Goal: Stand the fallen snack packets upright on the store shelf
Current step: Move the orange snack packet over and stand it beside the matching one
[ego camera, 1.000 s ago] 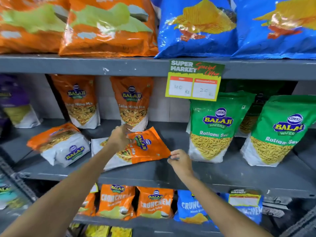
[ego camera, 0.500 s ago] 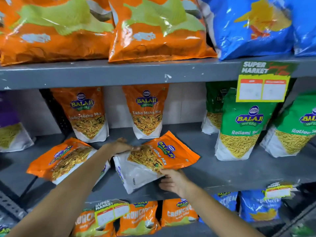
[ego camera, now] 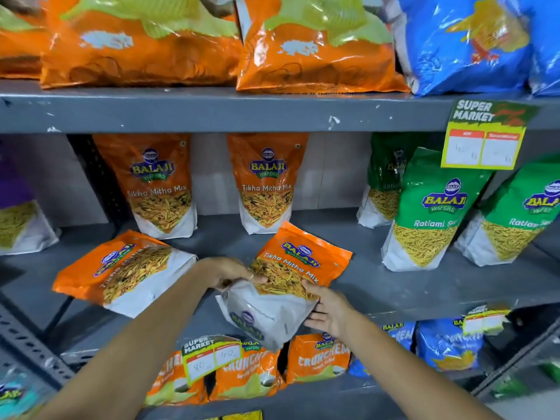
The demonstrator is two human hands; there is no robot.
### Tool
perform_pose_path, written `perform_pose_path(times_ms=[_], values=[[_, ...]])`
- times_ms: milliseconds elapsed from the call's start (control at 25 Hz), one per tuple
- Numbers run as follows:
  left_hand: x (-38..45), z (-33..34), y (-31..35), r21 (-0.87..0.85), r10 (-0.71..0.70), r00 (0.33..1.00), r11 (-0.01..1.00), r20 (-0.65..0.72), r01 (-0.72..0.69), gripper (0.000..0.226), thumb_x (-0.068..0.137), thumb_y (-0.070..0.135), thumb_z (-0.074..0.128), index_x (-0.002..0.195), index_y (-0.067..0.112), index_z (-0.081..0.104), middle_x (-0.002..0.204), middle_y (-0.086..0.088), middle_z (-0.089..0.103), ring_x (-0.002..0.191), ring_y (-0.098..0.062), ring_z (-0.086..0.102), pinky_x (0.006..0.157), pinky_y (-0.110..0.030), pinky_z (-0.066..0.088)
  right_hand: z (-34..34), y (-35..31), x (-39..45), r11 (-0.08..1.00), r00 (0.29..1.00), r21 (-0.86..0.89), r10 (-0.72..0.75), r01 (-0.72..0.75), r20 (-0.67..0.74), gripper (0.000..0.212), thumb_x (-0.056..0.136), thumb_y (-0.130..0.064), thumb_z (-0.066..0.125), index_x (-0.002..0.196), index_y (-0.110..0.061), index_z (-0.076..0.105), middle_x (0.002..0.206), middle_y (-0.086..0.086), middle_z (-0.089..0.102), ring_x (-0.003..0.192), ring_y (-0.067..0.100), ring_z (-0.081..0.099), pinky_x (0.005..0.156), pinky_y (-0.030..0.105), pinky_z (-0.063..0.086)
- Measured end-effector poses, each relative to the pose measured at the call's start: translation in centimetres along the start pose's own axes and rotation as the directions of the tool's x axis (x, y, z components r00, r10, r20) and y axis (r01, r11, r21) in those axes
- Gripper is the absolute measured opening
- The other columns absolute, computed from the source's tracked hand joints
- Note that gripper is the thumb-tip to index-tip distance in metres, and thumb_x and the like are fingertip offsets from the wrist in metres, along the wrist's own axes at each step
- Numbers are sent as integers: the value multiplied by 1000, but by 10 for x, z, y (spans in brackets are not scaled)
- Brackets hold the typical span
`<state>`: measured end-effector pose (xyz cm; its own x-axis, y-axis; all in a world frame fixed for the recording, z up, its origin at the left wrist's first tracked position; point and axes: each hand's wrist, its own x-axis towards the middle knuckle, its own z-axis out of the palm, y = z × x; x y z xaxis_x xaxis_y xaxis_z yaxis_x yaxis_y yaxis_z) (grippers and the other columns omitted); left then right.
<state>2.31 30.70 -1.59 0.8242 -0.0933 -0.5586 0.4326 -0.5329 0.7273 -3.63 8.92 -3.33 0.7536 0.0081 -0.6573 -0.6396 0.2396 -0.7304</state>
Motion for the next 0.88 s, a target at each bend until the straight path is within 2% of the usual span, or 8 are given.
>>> perform_pose_path(times_ms=[80,160,280,400,520,600,720,880], values=[[-7,12,2,-54,15,1000,998,14,-14,26,67,22,80,64,17,54,70,-1,57,71,-18,55,74,-31,46,-5,1,-4,1000,1000,-6,12,-12,5,50,71,-22,76,112,-6,52,108,19,60,98,35,57,82,45,47],[-12,22,-2,-103,31,999,994,28,-28,36,59,22,86,64,15,51,73,-7,56,75,-19,53,74,-33,44,-11,2,-10,1000,1000,-2,14,-14,-2,47,70,-14,76,111,-5,54,92,14,61,89,33,59,76,44,49],[-25,33,-1,-186,84,996,979,25,-77,35,55,14,87,72,10,56,78,-13,56,80,-22,53,74,-33,45,-18,3,-20,999,999,23,-42,43,-33,36,69,-2,75,100,-1,57,95,16,61,88,33,59,72,42,50],[-43,47,1,-300,136,990,943,-40,-142,27,64,-3,78,87,2,65,95,-17,67,85,-27,64,77,-31,56,-22,-6,-27,990,989,0,-141,141,-55,26,65,4,76,83,-1,58,98,16,62,103,35,58,87,47,49],[-58,57,2,-391,171,976,896,-135,-211,27,65,-10,74,87,4,69,112,-21,66,106,-34,62,97,-43,50,-21,-20,-33,965,966,-46,-259,258,-2,22,66,5,75,77,-7,60,94,13,65,105,32,59,100,50,43],[-62,61,2,-435,199,962,861,-189,-264,28,66,-12,73,85,9,68,117,-21,64,110,-34,60,99,-44,48,-19,-28,-36,939,945,-106,-327,328,34,22,68,3,74,84,-9,64,97,11,68,102,30,60,96,48,45],[-65,62,3,-457,209,941,832,-267,-315,30,66,-10,74,85,11,67,119,-21,64,109,-32,60,97,-43,49,-12,-37,-32,904,919,-162,-392,395,52,39,67,1,76,104,-4,64,107,13,70,103,28,63,87,42,48],[-60,56,7,-464,213,917,810,-337,-359,35,65,-12,74,87,13,63,119,-19,64,104,-27,60,84,-35,52,-2,-49,-24,886,902,-170,-429,432,57,40,67,5,74,104,-4,61,103,12,68,100,26,62,86,40,48]])
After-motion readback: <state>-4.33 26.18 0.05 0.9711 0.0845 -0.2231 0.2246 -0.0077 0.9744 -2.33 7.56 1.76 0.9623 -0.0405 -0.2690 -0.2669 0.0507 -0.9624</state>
